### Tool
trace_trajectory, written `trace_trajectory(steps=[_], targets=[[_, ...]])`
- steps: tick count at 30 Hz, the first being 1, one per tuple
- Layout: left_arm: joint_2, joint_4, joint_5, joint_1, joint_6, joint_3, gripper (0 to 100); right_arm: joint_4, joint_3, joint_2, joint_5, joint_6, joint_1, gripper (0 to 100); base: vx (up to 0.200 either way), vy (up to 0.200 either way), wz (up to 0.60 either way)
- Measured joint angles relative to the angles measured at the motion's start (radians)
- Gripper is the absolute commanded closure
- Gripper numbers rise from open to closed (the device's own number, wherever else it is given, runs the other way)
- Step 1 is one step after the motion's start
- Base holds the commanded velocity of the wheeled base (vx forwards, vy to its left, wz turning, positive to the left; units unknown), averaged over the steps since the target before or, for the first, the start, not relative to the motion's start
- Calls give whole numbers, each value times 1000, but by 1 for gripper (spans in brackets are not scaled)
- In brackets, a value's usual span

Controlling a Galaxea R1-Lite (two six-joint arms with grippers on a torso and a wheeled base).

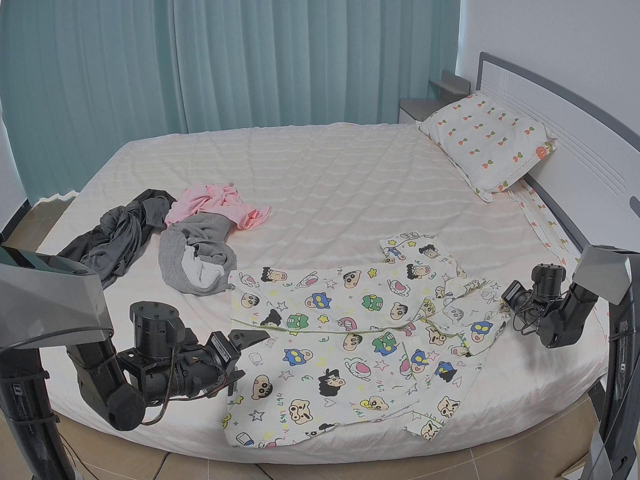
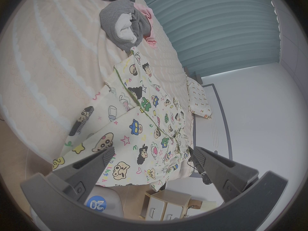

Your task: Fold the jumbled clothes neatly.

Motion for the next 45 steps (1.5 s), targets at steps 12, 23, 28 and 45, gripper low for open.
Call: trace_trajectory(steps=[12,23,28,45], targets=[[0,0,0,0,0,0,0,26,-10,4,-3,-23,-32,100,0,0,0],[6,0,21,-1,2,-8,0,14,13,3,-16,-60,-27,0,0,0,0],[21,0,64,-2,23,-21,0,-16,26,-1,-89,-71,-23,0,0,0,0],[40,0,73,-21,42,-18,0,-119,429,-193,-3,-125,195,0,-71,0,0]])
